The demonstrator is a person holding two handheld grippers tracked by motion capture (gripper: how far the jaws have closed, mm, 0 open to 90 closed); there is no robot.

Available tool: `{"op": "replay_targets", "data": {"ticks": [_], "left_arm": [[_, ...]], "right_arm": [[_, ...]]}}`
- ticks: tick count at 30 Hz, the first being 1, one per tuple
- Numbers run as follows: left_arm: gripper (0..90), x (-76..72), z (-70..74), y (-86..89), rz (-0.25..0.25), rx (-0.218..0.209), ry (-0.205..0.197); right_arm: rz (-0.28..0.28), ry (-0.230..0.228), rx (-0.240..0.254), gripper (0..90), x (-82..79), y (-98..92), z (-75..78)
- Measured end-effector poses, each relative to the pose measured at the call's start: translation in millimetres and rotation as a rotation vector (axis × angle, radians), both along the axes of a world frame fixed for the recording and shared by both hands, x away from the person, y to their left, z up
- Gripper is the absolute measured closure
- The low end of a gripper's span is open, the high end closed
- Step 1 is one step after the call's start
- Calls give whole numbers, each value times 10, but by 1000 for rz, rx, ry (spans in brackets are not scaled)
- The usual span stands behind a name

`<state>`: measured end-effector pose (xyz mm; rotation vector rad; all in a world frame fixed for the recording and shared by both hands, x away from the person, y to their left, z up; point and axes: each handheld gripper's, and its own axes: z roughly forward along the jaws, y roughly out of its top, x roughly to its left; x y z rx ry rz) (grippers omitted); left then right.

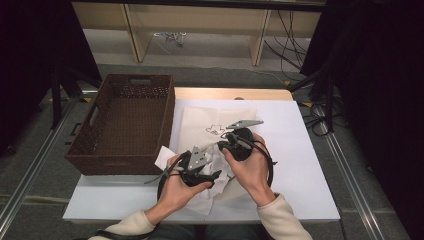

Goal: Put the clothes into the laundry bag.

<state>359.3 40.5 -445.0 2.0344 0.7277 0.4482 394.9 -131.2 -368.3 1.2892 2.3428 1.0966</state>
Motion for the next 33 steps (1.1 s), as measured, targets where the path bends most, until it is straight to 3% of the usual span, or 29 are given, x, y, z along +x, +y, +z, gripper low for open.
{"op": "replay_targets", "data": {"ticks": [3, 5, 6, 8, 12, 14, 18, 19, 21, 24, 26, 29, 32, 33], "left_arm": [[280, -103, 4, 77, -19, 1, 19], [277, -128, -18, 111, -24, 31, 12], [278, -140, -53, 108, -17, 12, 30], [281, -121, -117, 110, -12, 34, 41], [293, -52, -224, 85, -12, 74, 62], [372, 10, -315, 50, -3, 91, 97], [449, 33, -367, 5, -15, 107, 111], [517, 34, -393, -26, -19, 116, 117], [564, 38, -398, -33, -24, 128, 113], [683, 54, -388, -43, -32, 116, 126], [752, 59, -378, -46, -34, 105, 132], [818, 54, -319, -56, -32, 32, 136], [830, 56, -250, -63, -38, -10, 123], [839, 67, -177, -79, -36, -46, 98]], "right_arm": [[8, -4, -4, 884, 1, -2, 8], [18, -27, -15, 884, 6, -17, 12], [24, -36, -18, 884, 11, -24, 12], [11, -20, -3, 884, 3, -15, 12], [14, -42, -18, 885, 4, -18, 17], [11, -31, -6, 885, -2, -9, 17], [26, -37, -13, 885, 11, -16, 13], [15, -29, -18, 885, 4, -17, 18], [2, -17, -9, 885, -6, -9, 19], [-10, 4, -4, 885, -22, 2, 25], [16, -24, -18, 884, 0, -6, 11], [3, -12, -16, 885, -11, 6, 14], [-6, 3, -7, 885, -26, 16, 23], [16, -27, -13, 885, -15, 14, 12]]}}
